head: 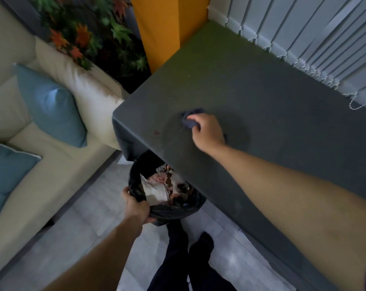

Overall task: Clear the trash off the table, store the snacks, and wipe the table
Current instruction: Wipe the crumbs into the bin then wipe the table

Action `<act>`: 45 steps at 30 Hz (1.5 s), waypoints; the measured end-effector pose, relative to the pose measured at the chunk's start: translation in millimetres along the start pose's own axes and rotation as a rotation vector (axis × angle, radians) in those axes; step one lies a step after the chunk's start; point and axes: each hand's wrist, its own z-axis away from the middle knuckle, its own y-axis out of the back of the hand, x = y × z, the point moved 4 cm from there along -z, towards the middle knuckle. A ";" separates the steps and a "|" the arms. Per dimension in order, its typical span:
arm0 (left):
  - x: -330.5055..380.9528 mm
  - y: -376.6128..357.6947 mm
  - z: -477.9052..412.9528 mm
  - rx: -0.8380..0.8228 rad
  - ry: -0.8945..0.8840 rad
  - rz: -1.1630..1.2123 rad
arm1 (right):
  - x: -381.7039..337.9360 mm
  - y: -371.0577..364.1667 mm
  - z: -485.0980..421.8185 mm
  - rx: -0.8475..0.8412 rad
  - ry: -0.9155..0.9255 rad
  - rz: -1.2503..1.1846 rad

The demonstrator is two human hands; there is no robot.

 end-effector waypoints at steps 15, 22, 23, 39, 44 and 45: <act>-6.3 -13.2 20.6 -0.087 0.022 -0.003 | 42.7 50.8 66.3 0.300 -0.071 -0.045; -20.6 -31.9 37.1 -0.132 0.014 0.005 | 52.3 27.0 122.4 0.082 0.020 0.078; -22.9 -35.3 39.9 -0.139 0.008 0.001 | 42.3 20.1 137.2 0.039 0.063 0.081; -55.3 -55.7 72.4 -0.150 -0.009 0.025 | 85.2 65.8 147.7 0.146 -0.097 0.113; -60.1 -49.9 77.7 -0.126 -0.008 0.021 | 42.7 23.7 193.2 -0.042 0.071 0.025; -61.4 -48.8 77.9 -0.120 -0.010 0.011 | 34.1 19.6 197.1 -0.113 0.102 -0.025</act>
